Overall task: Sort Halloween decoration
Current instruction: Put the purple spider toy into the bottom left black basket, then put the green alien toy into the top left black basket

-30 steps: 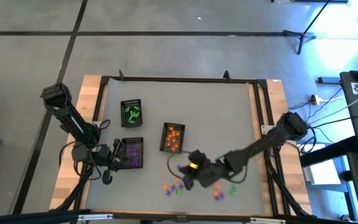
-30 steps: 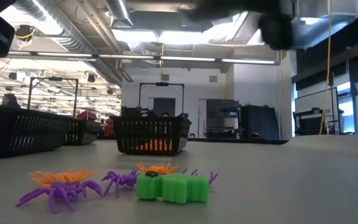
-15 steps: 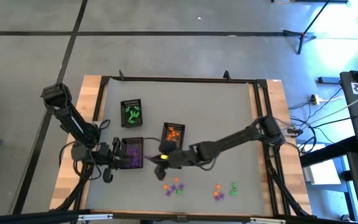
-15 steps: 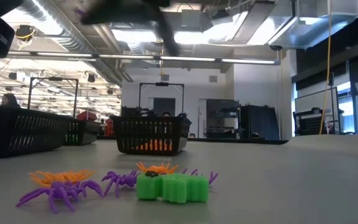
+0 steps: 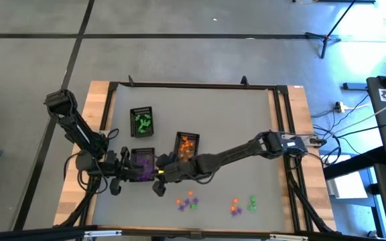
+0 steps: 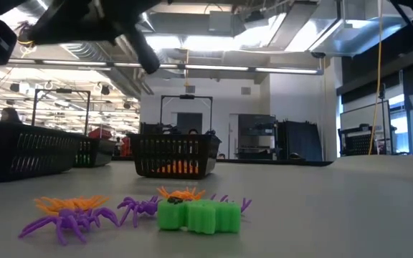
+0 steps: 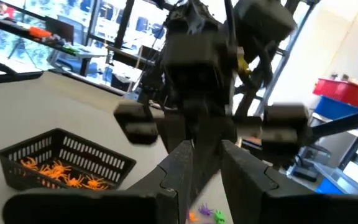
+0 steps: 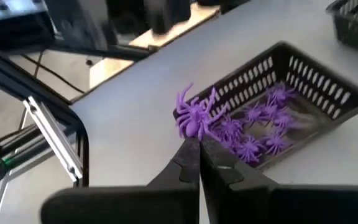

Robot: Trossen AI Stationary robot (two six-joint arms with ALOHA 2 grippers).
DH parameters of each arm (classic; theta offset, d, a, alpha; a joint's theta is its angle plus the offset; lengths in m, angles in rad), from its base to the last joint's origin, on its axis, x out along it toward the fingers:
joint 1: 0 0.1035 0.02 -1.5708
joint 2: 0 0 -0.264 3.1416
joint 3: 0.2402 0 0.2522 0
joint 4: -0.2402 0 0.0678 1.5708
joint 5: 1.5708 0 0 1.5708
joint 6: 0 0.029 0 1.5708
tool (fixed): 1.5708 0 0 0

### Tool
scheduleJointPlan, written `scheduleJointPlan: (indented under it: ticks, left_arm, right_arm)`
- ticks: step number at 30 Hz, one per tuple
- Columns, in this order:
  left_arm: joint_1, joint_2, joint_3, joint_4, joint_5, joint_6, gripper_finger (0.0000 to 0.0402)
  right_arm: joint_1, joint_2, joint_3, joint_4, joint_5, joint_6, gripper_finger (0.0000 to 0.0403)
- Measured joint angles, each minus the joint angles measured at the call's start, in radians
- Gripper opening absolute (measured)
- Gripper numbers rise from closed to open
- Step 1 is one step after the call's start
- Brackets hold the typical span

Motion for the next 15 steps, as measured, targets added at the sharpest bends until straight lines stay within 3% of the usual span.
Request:
scheduleJointPlan:
  ticks: [6,15]
  left_arm:
    - [0.0,-0.003,0.0,0.004,-0.024,0.024,0.0077]
    - [0.0,-0.003,0.0,0.003,-0.023,0.027,0.0077]
  right_arm:
    - [0.0,0.033,0.001,0.012,-0.018,-0.001,0.0016]
    - [0.0,0.041,0.001,0.075,-0.001,-0.002,0.0129]
